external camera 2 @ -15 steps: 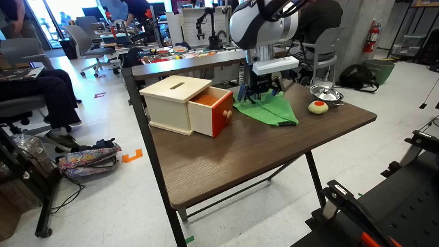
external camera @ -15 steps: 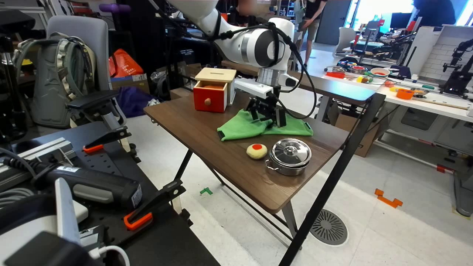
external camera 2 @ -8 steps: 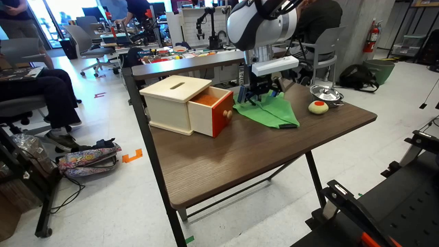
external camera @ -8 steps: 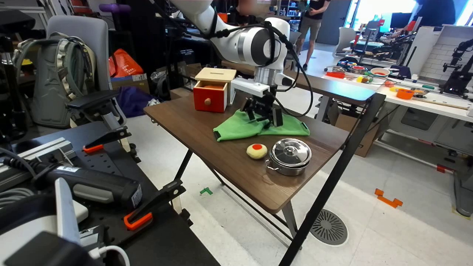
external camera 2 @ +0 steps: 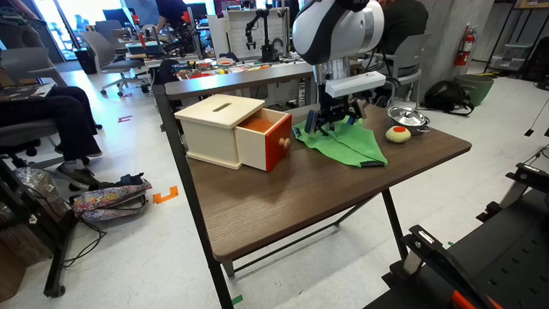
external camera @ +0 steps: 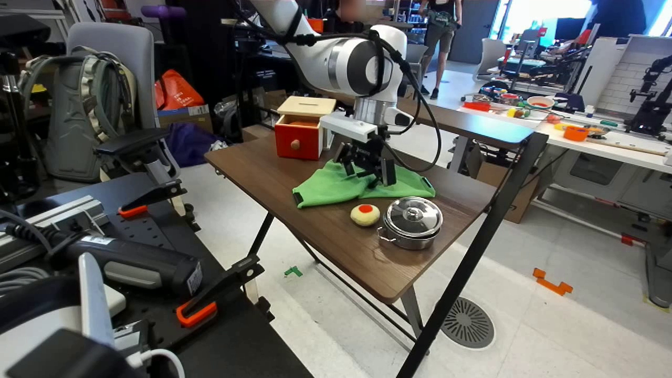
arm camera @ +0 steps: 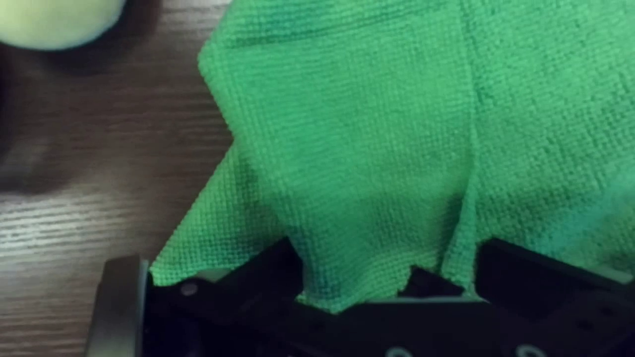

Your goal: Move the green cloth

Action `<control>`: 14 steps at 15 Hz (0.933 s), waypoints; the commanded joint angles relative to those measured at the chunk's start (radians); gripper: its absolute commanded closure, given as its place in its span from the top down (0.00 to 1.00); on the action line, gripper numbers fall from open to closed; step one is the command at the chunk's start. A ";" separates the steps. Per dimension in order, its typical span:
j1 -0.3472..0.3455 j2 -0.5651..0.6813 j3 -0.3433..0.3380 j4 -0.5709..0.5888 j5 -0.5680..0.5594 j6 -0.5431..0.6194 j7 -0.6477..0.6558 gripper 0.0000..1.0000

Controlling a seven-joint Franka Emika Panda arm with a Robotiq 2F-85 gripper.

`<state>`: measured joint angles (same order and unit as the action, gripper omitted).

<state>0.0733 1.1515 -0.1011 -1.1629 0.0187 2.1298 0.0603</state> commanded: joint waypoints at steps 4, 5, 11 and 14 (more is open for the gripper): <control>-0.017 -0.177 0.023 -0.372 -0.052 0.191 -0.048 1.00; -0.015 -0.204 0.025 -0.421 -0.056 0.218 -0.046 1.00; -0.024 -0.363 0.044 -0.683 -0.052 0.334 -0.046 1.00; -0.030 -0.416 0.054 -0.743 -0.042 0.322 -0.042 1.00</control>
<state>0.0661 0.8193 -0.0732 -1.8026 -0.0209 2.4363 0.0266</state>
